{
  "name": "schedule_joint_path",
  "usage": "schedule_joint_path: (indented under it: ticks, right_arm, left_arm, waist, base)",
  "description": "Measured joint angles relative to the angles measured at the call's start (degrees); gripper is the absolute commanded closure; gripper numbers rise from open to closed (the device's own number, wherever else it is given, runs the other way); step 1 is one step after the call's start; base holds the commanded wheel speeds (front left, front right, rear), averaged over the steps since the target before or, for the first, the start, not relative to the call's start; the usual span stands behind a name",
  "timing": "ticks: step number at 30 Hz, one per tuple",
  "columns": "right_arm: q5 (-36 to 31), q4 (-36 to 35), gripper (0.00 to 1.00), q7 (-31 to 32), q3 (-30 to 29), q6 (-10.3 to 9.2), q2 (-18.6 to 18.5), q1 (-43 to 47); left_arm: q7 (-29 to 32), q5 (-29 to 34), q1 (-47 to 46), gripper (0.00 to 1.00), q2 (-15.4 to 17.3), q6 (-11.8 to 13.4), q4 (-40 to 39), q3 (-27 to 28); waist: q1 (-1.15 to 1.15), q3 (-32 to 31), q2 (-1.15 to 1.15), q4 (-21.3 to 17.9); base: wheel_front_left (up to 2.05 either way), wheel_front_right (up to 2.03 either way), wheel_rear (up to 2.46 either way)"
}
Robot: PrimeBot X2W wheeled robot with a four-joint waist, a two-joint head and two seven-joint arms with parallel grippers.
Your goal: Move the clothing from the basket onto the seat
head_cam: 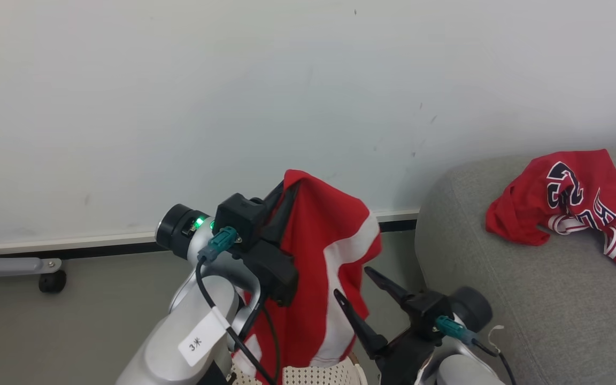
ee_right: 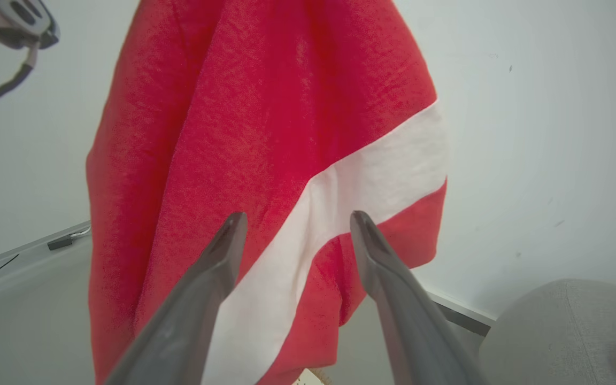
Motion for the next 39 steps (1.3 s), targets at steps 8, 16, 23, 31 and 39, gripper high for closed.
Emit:
schedule_joint_path:
  ticks: [8,16,23,31,39]
  right_arm:
    - [5.01,0.48,0.00,0.00,7.89,0.01,-0.02,-2.81]
    - [10.87,2.11,0.00,0.00,11.12,0.01,-0.03,-6.54]
    - [16.00,3.91,0.00,0.03,14.91,-1.35,-0.03,-9.45]
    - [22.03,5.64,0.11,0.58,18.23,-5.69,-0.01,-13.25]
    - [25.22,8.21,1.00,0.56,19.81,-7.57,-0.04,-14.58]
  left_arm:
    - [1.55,-3.24,-0.01,1.00,0.01,2.34,-4.25,-5.56]
    - [2.85,-6.61,-0.83,1.00,0.05,4.85,-7.66,-10.21]
    - [3.92,-8.08,-1.97,1.00,0.12,6.32,-8.35,-12.90]
    - [4.79,-10.54,-3.10,1.00,0.20,7.34,-8.65,-14.91]
    - [5.04,-11.15,-3.20,1.00,0.18,8.08,-7.84,-14.44]
  waist:
    - [0.01,0.04,0.00,0.87]
    - [0.01,0.21,0.00,1.78]
    - [0.01,0.52,0.00,2.55]
    - [0.01,1.07,0.00,3.77]
    - [0.01,1.45,0.00,4.16]
  base:
    - [0.00,0.00,0.00]
    - [0.00,0.00,0.00]
    - [0.00,0.00,0.00]
    - [0.00,0.00,0.00]
    - [0.00,0.00,0.00]
